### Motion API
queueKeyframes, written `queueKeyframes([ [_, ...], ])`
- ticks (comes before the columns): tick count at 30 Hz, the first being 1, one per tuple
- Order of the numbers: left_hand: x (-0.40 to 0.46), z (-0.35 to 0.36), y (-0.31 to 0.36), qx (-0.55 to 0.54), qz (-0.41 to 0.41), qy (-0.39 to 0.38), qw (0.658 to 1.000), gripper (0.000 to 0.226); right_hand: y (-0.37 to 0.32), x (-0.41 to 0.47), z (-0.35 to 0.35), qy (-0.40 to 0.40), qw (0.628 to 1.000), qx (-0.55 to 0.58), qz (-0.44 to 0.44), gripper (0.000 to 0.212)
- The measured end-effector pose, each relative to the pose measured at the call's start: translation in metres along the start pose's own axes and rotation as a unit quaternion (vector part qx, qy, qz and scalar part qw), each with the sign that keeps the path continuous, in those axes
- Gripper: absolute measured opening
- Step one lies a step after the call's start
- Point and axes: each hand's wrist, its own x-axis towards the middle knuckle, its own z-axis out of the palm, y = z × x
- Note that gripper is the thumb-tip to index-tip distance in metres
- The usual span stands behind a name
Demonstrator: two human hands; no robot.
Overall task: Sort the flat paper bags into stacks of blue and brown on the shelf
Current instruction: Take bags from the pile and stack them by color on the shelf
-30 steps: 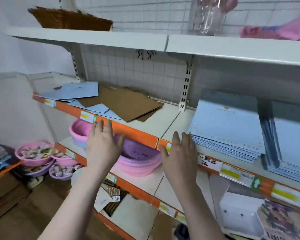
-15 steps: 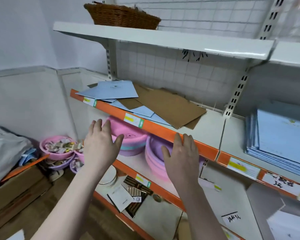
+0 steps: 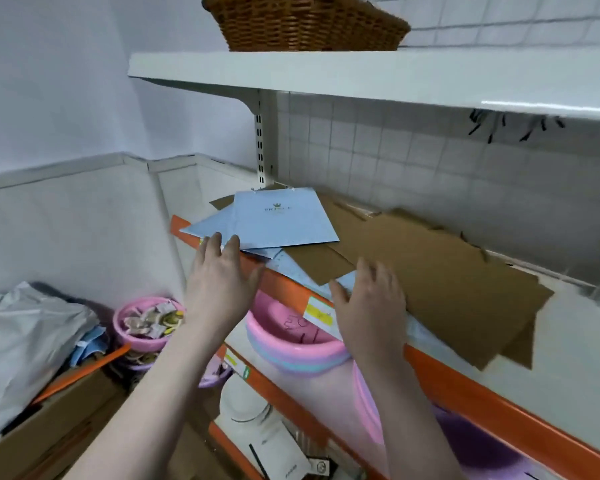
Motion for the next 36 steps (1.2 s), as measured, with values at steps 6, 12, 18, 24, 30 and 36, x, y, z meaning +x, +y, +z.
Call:
queueKeyframes([
  [6,0.069,0.025,-0.003,-0.002,-0.030,-0.034,0.999,0.055,-0.016,0.068,0.035,-0.039,0.999,-0.006,-0.005,0.053],
  [12,0.118,0.052,-0.010,0.014,-0.032,-0.076,0.996,0.059,-0.030,0.101,0.058,-0.129,0.991,-0.024,0.009,0.054],
  [18,0.156,0.079,-0.027,0.017,-0.046,-0.144,0.988,0.067,-0.041,0.120,0.072,-0.182,0.979,-0.072,0.054,0.057],
  [24,0.167,0.089,-0.039,0.033,-0.020,-0.143,0.989,0.067,-0.055,0.127,0.090,-0.188,0.974,-0.101,0.077,0.056],
  [30,0.176,0.086,-0.044,-0.079,-0.060,-0.117,0.988,0.072,-0.055,0.124,0.099,-0.138,0.982,-0.064,0.109,0.062],
  [36,0.167,0.079,-0.044,-0.229,-0.068,-0.052,0.970,0.074,-0.053,0.125,0.088,-0.118,0.983,-0.020,0.136,0.062],
])
